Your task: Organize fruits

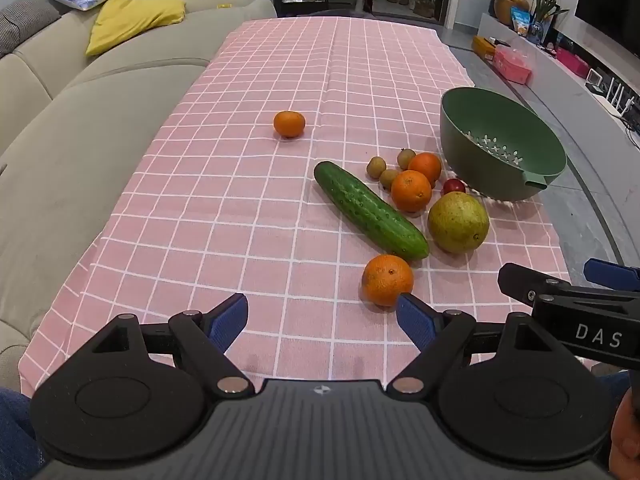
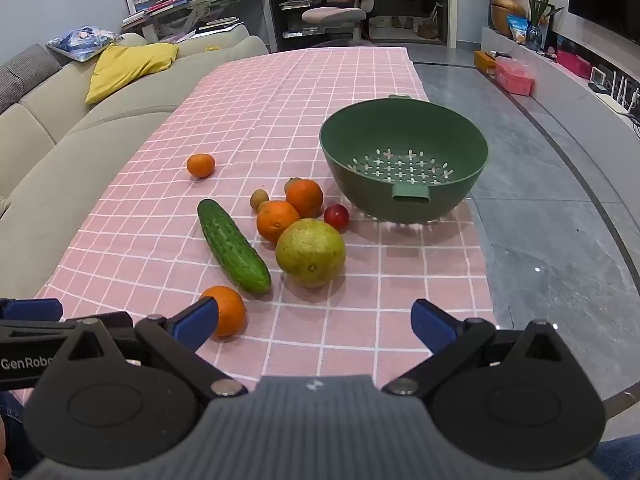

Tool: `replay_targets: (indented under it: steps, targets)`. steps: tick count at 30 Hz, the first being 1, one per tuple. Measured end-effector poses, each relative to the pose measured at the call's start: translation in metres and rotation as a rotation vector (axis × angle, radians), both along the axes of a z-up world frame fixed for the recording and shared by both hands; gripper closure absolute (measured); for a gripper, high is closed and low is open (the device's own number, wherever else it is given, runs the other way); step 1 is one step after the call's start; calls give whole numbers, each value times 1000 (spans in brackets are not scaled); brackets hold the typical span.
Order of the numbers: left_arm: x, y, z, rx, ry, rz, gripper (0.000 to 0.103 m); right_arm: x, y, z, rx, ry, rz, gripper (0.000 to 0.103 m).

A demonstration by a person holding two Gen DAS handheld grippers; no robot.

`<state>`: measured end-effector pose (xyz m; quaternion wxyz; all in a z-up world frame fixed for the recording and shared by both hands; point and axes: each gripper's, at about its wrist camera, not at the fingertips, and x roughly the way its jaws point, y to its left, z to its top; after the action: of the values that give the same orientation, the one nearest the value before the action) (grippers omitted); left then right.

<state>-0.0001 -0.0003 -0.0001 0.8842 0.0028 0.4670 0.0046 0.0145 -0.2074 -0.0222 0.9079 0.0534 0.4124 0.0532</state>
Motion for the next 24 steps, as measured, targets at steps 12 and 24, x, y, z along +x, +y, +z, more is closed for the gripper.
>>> replay_targets:
  steps: [12, 24]
  targets:
    - [-3, -4, 1, -11, -2, -2, 5, 0, 0, 0, 0, 2, -1, 5]
    - [-3, 2, 1, -12, 1, 0, 5, 1, 0, -2, -2, 6, -1, 5]
